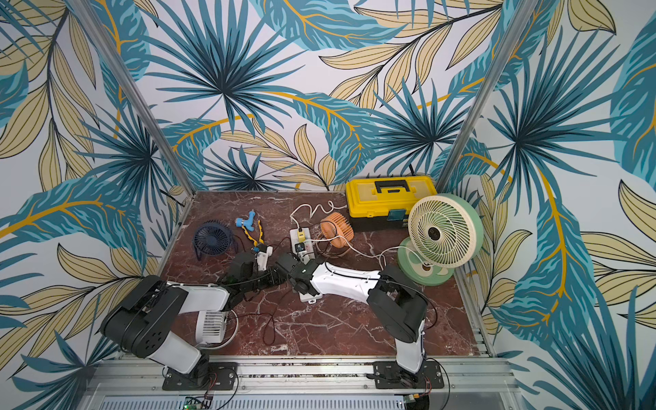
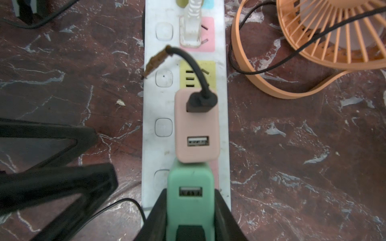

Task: Unplug the desk fan from the power strip
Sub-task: Remove the plug from the socket.

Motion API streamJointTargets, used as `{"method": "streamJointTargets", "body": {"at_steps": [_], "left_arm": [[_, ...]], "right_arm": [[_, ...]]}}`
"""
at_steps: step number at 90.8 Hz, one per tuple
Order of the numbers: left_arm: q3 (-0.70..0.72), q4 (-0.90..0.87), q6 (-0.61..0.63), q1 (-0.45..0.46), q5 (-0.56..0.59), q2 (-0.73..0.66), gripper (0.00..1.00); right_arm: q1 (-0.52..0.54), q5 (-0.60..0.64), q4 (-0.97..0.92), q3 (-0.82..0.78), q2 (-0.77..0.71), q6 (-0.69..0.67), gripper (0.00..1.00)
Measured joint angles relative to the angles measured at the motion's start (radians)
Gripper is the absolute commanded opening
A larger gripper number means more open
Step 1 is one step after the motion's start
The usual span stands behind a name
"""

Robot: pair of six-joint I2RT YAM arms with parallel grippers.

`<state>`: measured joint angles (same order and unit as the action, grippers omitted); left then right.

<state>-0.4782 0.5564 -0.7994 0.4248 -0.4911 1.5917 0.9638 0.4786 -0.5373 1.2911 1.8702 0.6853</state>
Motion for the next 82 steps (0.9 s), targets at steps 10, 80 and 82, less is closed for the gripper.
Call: {"method": "streamJointTargets", "body": {"at_steps": [10,80,82], "left_arm": [[-0.023,0.02,-0.016,0.008,-0.009,0.03,0.53],[-0.102,0.035,-0.026,0.04,-0.017,0.167,0.27],[-0.103,0.033,-0.024,0.04,-0.017,0.169,0.27]], "right_arm": [[0.0,0.0,0.005,-0.003,0.0,0.0,0.12],[-0.001,0.003,0.025,-0.02,-0.008,0.003,0.12],[-0.001,0.003,0.026,-0.02,-0.008,0.003,0.12]]}}
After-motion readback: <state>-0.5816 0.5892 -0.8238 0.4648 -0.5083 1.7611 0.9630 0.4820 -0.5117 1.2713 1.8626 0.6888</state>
